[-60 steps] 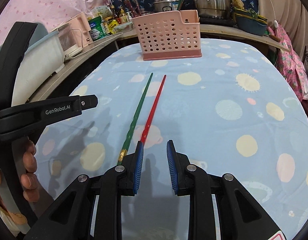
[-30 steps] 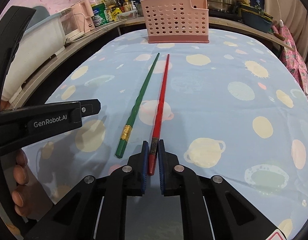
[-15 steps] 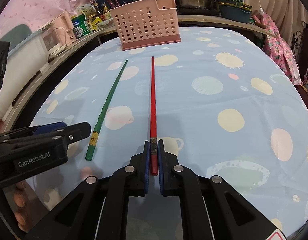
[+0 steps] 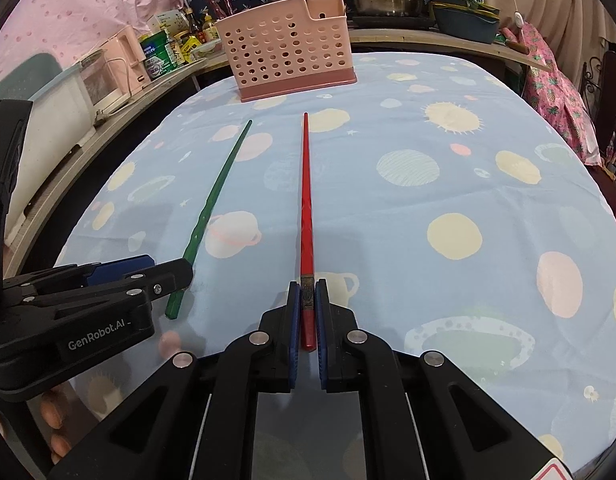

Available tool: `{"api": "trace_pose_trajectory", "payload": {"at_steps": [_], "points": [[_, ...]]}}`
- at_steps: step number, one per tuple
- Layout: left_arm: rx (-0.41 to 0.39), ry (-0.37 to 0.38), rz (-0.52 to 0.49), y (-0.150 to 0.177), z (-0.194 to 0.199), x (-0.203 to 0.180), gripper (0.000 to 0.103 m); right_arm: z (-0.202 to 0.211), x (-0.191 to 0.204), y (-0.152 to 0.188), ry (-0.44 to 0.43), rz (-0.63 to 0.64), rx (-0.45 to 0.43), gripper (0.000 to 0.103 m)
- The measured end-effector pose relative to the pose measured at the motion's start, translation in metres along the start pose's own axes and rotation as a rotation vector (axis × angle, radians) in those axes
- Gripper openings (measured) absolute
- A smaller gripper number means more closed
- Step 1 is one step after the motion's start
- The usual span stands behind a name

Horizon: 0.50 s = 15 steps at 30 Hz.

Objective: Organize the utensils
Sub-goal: 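Close the left tool on the green chopstick near its gold band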

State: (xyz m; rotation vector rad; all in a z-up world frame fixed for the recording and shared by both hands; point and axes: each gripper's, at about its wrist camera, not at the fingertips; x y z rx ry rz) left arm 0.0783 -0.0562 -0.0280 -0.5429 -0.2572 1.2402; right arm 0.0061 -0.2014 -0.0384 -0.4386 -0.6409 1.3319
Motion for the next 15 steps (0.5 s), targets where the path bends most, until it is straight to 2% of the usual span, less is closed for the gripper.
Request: {"api": "trace_pose_trajectory", "payload": {"at_steps": [2,4,6,15], "points": [[0.002,0.006,0.0,0.0008,0.0004,0.0003,0.025,-0.0001,0.0002,0.0,0.001,0.001,0.0,0.007],[0.004,0.011,-0.001,0.0019,0.0013,0.0009,0.013,0.0,-0.0002,-0.0001,0.001,0.001,0.0,0.007],[0.009,0.021,0.002,0.0024,0.0012,0.0015,0.007,-0.0001,0.0001,-0.0001,0.0,0.001,0.0,0.007],[0.01,0.046,0.034,-0.0003,0.0095,0.0069,0.007,0.0032,-0.0014,-0.0022,-0.003,-0.001,0.004,0.007]]}}
Point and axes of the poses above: each gripper's, at about its wrist camera, not at the fingertips, and z roughly against the way its jaws point, x to its left, y to its underside, and after that the axes turned 1 degree about -x, right-handed
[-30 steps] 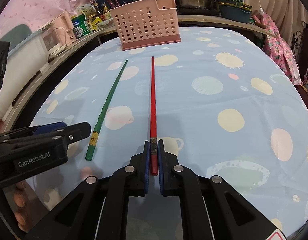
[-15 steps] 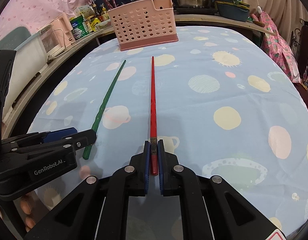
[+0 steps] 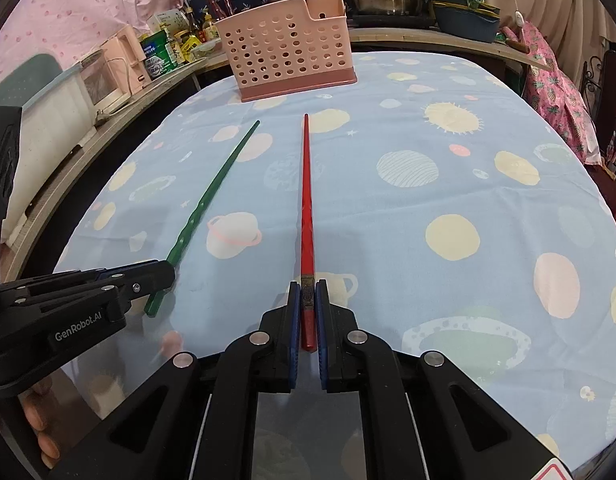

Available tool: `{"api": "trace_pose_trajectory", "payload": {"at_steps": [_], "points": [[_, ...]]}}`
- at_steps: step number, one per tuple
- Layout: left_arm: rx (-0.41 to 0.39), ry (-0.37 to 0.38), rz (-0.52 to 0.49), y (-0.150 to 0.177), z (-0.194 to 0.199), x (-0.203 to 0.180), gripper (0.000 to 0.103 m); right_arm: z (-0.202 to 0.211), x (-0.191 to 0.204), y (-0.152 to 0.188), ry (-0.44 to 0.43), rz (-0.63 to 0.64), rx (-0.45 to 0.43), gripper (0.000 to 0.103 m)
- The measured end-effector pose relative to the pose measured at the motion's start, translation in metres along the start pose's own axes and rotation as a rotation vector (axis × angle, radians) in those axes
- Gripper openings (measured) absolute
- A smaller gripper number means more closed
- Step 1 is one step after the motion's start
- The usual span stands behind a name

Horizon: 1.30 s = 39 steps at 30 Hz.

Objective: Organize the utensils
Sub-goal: 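Close the left tool on the green chopstick near its gold band, then lift both chopsticks and carry both tools over the pink basket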

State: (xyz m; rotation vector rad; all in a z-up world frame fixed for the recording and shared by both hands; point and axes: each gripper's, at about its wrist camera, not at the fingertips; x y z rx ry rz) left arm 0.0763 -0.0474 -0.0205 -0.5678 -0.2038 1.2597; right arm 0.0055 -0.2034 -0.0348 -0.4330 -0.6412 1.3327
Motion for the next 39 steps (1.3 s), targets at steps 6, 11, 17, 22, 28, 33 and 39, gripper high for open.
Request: {"api": "trace_pose_trajectory", "payload": {"at_steps": [6,11,17,22,28,33,39], "points": [[-0.058,0.012,0.026,-0.012,0.025,0.005,0.007,0.02,0.0,-0.014,-0.012,-0.007,-0.049,0.007],[-0.113,0.022,0.041,-0.028,0.048,0.008,0.007,0.04,-0.004,-0.035,-0.023,-0.028,-0.106,0.007],[-0.207,0.019,0.056,-0.058,0.079,0.015,0.007,0.062,-0.011,-0.073,-0.034,-0.065,-0.184,0.007],[-0.273,0.012,0.058,-0.086,0.098,0.018,0.007,0.08,-0.014,-0.108,-0.043,-0.076,-0.271,0.007],[-0.339,0.013,0.079,-0.127,0.117,0.02,0.007,0.085,-0.02,-0.148,-0.056,-0.092,-0.331,0.007],[-0.383,-0.006,0.079,-0.16,0.129,0.022,0.007,0.084,-0.018,-0.179,-0.083,-0.102,-0.364,0.007],[-0.421,0.014,0.081,-0.2,0.136,0.024,0.007,0.083,-0.01,-0.217,-0.115,-0.107,-0.403,0.007]]}}
Point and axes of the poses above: each gripper's, at about its wrist camera, not at the fingertips, and z roughly against the way its jaws point, x to its left, y to its underside, and after that the axes turned 1 degree about -x, right-handed
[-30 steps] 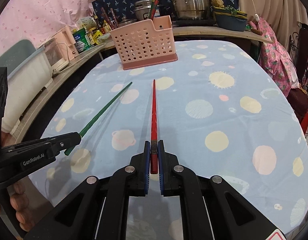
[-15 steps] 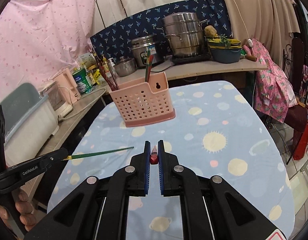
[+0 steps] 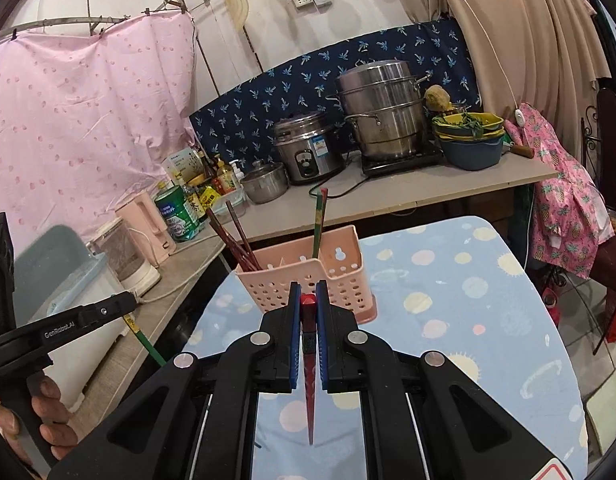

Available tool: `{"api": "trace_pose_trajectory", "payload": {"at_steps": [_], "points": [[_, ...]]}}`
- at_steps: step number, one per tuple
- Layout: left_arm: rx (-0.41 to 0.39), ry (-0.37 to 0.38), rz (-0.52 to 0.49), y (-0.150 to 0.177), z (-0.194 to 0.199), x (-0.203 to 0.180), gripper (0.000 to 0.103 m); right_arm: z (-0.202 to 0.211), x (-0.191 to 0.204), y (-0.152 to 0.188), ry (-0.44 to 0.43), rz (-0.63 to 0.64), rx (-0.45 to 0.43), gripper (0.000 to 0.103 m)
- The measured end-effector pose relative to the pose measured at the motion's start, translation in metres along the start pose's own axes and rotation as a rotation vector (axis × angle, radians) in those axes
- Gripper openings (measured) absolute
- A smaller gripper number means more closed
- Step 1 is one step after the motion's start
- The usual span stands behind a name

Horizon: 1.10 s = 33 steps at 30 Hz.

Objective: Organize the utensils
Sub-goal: 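Lift both chopsticks and carry both tools over the pink basket, then lower both chopsticks into the basket and open both tools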

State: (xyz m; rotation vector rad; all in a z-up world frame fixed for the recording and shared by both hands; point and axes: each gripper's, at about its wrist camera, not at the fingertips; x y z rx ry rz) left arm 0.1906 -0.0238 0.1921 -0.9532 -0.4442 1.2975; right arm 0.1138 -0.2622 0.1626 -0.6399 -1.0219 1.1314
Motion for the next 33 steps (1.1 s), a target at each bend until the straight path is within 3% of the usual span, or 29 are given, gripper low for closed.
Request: {"api": "trace_pose_trajectory", "payload": {"at_steps": [20,27,33], "points": [[-0.223,0.031,0.037,-0.154,-0.029,-0.016,0.007,-0.059,0.039,-0.157,-0.07,0.001,-0.229,0.007],[-0.213,-0.031,0.016,-0.158,-0.062,-0.013,0.007,-0.099,0.029,-0.16,-0.03,0.004,-0.193,0.007],[-0.135,-0.045,0.028,-0.138,-0.099,-0.003,0.007,-0.132,0.013,-0.136,0.001,-0.007,-0.114,0.007]]}}
Point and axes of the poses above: each gripper's, at about its wrist camera, not at the fingertips, and z roughly against the way its jaws point, x to its left, y to its underside, and after that the axes turned 1 degree about -x, right-handed
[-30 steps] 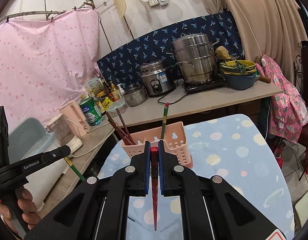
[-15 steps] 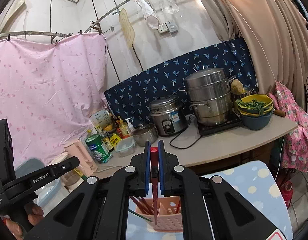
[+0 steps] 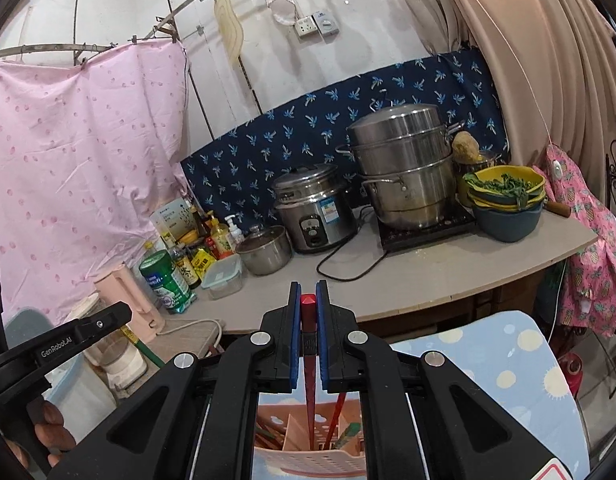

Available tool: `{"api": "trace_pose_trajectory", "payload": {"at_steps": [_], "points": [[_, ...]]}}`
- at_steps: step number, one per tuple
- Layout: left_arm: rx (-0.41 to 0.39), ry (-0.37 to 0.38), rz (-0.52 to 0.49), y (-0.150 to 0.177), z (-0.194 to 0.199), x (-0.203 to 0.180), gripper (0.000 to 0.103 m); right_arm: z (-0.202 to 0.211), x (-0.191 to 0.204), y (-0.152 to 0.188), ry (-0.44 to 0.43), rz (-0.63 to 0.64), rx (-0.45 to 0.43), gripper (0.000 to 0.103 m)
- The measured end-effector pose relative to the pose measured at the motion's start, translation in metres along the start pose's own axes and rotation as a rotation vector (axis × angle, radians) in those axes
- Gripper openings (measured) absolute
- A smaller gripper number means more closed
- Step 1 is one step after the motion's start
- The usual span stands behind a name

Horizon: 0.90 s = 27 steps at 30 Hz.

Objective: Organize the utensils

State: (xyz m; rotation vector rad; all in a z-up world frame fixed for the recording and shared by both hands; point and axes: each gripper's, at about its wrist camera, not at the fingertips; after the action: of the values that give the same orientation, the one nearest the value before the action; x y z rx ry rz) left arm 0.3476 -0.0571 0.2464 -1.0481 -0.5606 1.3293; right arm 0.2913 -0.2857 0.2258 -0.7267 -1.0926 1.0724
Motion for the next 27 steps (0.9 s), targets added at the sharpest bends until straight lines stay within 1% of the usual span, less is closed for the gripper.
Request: {"api": "trace_pose_trajectory", "payload": {"at_steps": [3,8,9,10,11,12,13,16,19,21,23,25,27], "points": [[0.03,-0.003,0.004,0.01,-0.011,0.001,0.007,-0.01,-0.005,0.011,0.015,0.003,0.028,0.007],[0.065,-0.017,-0.003,0.022,-0.021,0.001,0.008,-0.021,-0.01,0.025,0.009,-0.001,0.077,0.007],[0.07,-0.023,-0.001,0.025,-0.022,0.002,0.008,-0.02,-0.011,0.027,0.008,-0.002,0.076,0.012],[0.074,-0.03,-0.001,0.026,-0.023,0.002,0.011,-0.02,-0.011,0.029,0.014,-0.001,0.078,0.015],[0.078,-0.029,-0.003,0.028,-0.022,0.002,0.012,-0.019,-0.011,0.03,0.016,-0.002,0.078,0.022],[0.079,-0.03,-0.004,0.029,-0.022,0.002,0.017,-0.017,-0.011,0.03,0.015,-0.004,0.076,0.028],[0.076,-0.035,-0.006,0.03,-0.02,0.002,0.023,-0.014,-0.011,0.03,0.016,-0.007,0.071,0.029],[0.066,-0.048,-0.011,0.033,-0.013,0.002,0.031,-0.005,-0.01,0.03,0.015,-0.002,0.062,0.03],[0.06,-0.055,-0.017,0.036,-0.005,0.001,0.034,0.005,-0.008,0.03,0.017,0.008,0.055,0.031],[0.061,-0.057,-0.022,0.039,0.001,0.0,0.035,0.011,-0.007,0.032,0.018,0.012,0.054,0.036],[0.062,-0.057,-0.028,0.043,0.007,-0.001,0.036,0.019,-0.006,0.035,0.023,0.016,0.055,0.038],[0.059,-0.061,-0.034,0.048,0.014,-0.002,0.043,0.026,-0.006,0.039,0.027,0.022,0.058,0.04],[0.056,-0.068,-0.042,0.053,0.022,-0.003,0.046,0.034,-0.004,0.045,0.03,0.032,0.065,0.044]]}}
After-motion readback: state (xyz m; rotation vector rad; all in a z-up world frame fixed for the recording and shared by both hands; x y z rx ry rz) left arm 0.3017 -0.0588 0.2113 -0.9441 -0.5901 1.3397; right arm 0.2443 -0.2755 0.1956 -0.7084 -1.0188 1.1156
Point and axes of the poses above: each gripper's, at about its wrist camera, not at the fingertips, and z roughly against the way its jaws point, x to its left, y to its underside, and after that the axes turned 1 degree about -x, right-handed
